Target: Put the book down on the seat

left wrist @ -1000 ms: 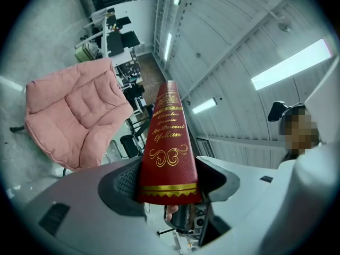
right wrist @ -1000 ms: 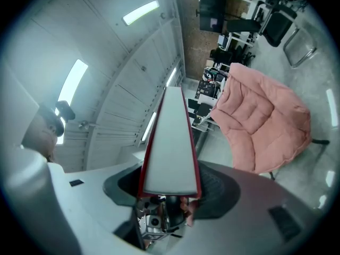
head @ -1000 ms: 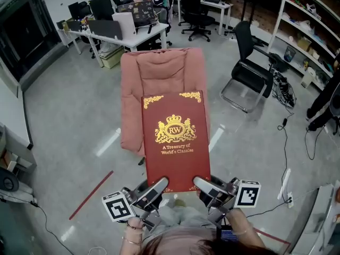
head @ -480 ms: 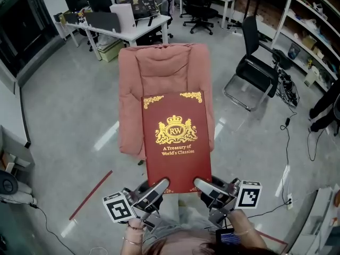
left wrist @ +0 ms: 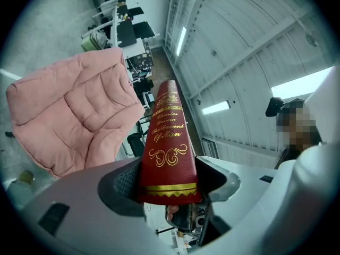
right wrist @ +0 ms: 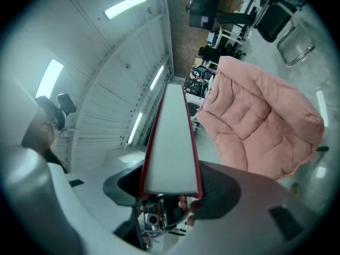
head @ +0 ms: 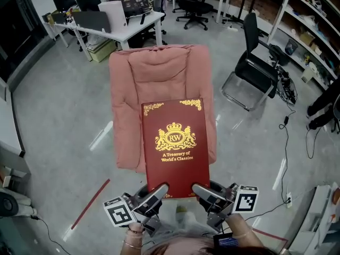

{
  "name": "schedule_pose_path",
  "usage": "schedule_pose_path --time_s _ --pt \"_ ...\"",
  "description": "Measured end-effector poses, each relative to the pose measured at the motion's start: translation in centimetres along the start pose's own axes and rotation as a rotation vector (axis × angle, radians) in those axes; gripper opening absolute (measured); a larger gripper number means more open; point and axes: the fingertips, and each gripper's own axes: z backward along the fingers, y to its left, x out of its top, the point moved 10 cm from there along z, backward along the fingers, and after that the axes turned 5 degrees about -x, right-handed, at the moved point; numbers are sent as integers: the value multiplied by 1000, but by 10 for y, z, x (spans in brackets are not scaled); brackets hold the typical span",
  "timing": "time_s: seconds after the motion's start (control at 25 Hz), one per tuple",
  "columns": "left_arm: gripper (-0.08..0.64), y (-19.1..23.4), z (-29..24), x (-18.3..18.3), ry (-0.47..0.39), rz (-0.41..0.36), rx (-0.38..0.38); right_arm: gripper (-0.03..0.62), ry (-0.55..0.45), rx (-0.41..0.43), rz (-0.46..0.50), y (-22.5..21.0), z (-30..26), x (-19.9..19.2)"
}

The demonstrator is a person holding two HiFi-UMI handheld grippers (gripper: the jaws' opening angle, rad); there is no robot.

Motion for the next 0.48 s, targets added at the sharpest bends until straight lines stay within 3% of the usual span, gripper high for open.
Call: schedule_pose_path --time_s 0.2,0.48 --pt "281 29 -5 16 15 43 35 258 10 -50 -19 -21 -22 7" --pt "281 57 -13 9 8 121 73 258 41 -85 -67 -49 -28 11"
